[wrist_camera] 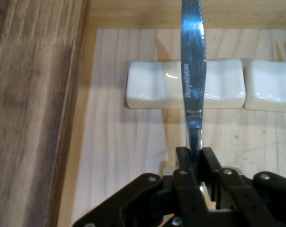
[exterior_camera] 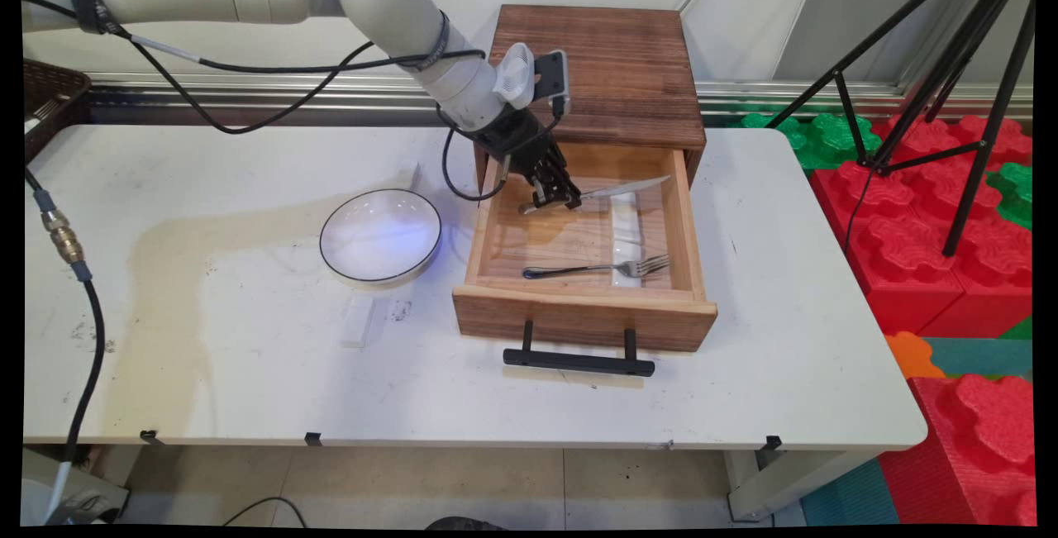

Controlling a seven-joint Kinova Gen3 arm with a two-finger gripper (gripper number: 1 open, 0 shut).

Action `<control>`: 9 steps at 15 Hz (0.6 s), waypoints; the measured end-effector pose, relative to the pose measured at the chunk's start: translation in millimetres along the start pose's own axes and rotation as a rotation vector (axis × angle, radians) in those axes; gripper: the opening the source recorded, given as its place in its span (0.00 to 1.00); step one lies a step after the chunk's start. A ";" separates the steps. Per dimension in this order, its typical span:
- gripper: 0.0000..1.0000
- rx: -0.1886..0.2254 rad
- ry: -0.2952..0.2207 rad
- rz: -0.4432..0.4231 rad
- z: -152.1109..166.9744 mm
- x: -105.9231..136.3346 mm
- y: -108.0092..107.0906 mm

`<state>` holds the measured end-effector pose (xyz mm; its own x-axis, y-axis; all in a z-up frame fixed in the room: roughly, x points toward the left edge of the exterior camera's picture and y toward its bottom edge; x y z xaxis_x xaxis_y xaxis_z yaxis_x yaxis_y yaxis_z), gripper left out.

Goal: Place the picked object into the drawer

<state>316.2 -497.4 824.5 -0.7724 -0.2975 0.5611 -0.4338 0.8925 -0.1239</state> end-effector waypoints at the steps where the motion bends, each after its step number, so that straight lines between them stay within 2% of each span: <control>1: 0.00 0.000 0.001 -0.001 2.1 -0.5 0.4; 9: 0.00 -0.002 0.013 -0.007 15.5 -1.5 2.4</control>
<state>309.1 -500.1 810.7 -0.7634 -0.2995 0.5723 -0.4383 0.8910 -0.1184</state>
